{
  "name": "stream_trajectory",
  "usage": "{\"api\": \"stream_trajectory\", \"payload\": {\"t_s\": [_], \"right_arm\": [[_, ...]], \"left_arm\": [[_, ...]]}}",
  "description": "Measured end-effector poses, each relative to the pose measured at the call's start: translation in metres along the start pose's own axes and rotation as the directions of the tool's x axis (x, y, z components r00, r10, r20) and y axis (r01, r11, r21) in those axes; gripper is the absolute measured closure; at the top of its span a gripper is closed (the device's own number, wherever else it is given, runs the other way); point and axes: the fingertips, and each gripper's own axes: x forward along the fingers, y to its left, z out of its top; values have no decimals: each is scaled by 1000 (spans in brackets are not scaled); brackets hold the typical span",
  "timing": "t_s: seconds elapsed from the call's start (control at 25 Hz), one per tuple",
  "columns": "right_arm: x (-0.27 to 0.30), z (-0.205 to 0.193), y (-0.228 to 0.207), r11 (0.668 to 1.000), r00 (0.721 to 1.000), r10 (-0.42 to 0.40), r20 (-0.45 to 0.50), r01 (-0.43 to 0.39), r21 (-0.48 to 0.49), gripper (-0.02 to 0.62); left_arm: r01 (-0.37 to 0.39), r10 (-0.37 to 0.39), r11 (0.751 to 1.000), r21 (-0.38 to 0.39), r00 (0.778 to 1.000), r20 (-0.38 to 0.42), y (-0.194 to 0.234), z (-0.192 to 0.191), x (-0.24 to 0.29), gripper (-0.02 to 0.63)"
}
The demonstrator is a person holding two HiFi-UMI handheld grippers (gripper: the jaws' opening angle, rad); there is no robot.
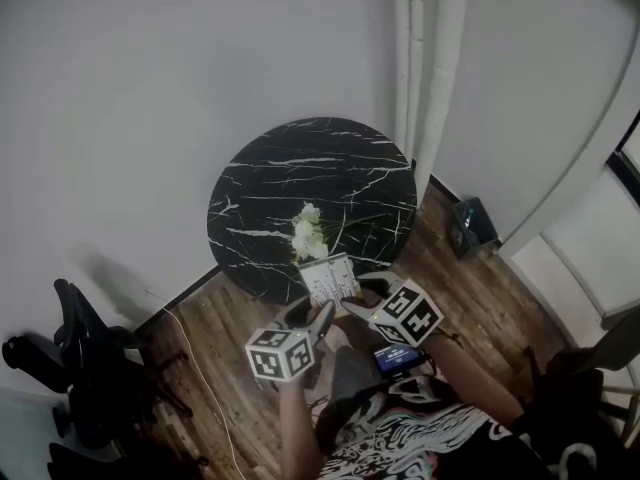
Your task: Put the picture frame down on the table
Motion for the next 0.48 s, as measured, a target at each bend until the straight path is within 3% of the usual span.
{"api": "stream_trajectory", "payload": {"t_s": [0.28,0.48], "right_arm": [[58,38,-61,997,996,-75,-41,74,-22,402],[114,76,-100,996,996,-84,-40,85,27,402]], "left_arm": [[63,-63,998,-11,998,-26,66,44,51,429],[89,-89,996,-15,995,-48,129,86,77,429]]}}
